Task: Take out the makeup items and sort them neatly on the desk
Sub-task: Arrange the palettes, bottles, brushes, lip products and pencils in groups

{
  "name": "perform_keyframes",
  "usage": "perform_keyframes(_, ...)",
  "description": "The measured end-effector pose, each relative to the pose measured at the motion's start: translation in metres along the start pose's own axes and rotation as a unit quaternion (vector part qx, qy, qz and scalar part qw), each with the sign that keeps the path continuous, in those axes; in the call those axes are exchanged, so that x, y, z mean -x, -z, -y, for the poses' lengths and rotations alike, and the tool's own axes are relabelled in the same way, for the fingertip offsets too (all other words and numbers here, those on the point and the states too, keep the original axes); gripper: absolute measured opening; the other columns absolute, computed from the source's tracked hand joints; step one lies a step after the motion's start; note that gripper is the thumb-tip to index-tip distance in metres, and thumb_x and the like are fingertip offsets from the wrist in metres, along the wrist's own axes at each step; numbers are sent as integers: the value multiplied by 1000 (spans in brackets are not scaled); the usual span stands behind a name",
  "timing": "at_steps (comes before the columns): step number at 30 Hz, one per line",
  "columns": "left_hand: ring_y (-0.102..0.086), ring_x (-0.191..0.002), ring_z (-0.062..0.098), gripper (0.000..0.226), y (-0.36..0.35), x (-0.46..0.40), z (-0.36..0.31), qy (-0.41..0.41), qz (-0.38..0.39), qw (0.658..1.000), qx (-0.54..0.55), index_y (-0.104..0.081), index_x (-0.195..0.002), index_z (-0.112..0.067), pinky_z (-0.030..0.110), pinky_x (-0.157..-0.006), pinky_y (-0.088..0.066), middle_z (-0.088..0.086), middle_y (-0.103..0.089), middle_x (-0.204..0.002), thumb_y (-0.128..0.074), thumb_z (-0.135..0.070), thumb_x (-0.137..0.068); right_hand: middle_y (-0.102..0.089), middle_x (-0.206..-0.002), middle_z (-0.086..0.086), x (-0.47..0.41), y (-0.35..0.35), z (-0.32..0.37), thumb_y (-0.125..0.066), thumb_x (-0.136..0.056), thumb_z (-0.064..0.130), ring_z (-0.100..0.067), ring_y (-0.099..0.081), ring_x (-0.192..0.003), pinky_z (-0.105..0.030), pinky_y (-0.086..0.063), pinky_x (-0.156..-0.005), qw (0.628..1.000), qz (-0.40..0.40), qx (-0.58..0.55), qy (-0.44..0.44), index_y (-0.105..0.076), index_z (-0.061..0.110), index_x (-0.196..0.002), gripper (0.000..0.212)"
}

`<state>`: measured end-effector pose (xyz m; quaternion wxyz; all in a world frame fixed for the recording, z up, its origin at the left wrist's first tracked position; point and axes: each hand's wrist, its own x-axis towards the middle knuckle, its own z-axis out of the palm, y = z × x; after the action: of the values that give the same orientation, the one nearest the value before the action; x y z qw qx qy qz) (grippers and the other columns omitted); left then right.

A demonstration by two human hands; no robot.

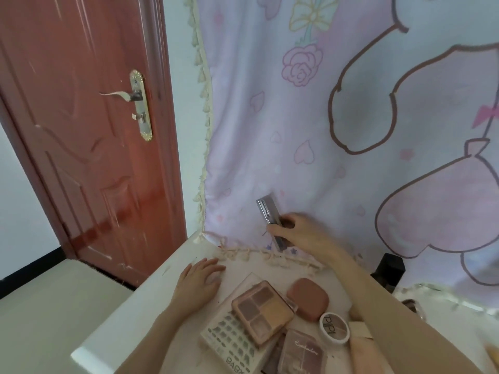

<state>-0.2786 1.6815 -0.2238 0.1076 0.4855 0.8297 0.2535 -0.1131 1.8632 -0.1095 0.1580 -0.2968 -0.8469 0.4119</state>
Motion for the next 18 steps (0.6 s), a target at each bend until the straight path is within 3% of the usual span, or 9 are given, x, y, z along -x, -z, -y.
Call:
perform_keyframes(2,-36,-133,12,34,14,0,-15,9,4,995,95,-48,-132,-20,27,-111,-21,-2,-43,-142,-42,-20,-98,-69,-93,-12,8,-8,8,-66,-70,51,-22,-68,-82,-46,-54,-86,992,14,-127,-1,-68,17,-97,44)
perform_keyframes(4,-46,-124,15,33,36,1,-37,-3,-29,986,164,-50,-130,-16,24,-104,-32,0,-51,-134,-44,-19,-98,-66,-103,-12,18,-15,14,-70,-75,40,-23,-68,-88,-46,-54,-87,972,32,-232,-17,-60,14,-114,48)
perform_keyframes(6,-51,-118,12,31,64,5,-64,-18,-63,970,236,-52,-127,-23,23,-97,-38,-4,-55,-129,-46,-27,-97,-65,-106,-11,29,-19,17,-71,-77,37,-23,-67,-90,-42,-56,-82,965,23,-261,-7,-59,14,-118,48)
perform_keyframes(9,-51,-117,6,45,97,19,-104,-53,-39,939,337,-46,-130,-37,30,-100,-41,-13,-53,-129,-47,-52,-88,-66,-99,-7,49,-21,21,-70,-79,32,-19,-67,-86,-31,-55,-71,956,10,-293,31,-63,17,-112,37)
perform_keyframes(11,-54,-112,4,56,108,32,-124,-72,-13,932,354,-41,-132,-43,27,-96,-43,-18,-53,-127,-49,-61,-79,-67,-99,-4,63,-20,24,-69,-80,30,-17,-66,-92,-27,-54,-70,954,6,-294,54,-66,28,-103,23)
perform_keyframes(15,-52,-108,-9,52,114,42,-154,-114,-11,934,338,-42,-132,-41,4,-77,-41,-17,-57,-119,-60,-42,-83,-68,-100,4,84,-12,37,-71,-73,37,-6,-65,-92,-21,-53,-70,960,13,-265,85,-66,40,-99,26)
perform_keyframes(18,-56,-99,-13,51,120,41,-166,-117,-26,926,357,-48,-132,-33,-2,-74,-39,-7,-63,-114,-65,-29,-84,-69,-92,7,95,-3,48,-68,-75,38,-3,-65,-86,-15,-51,-66,958,12,-266,107,-69,46,-88,16)
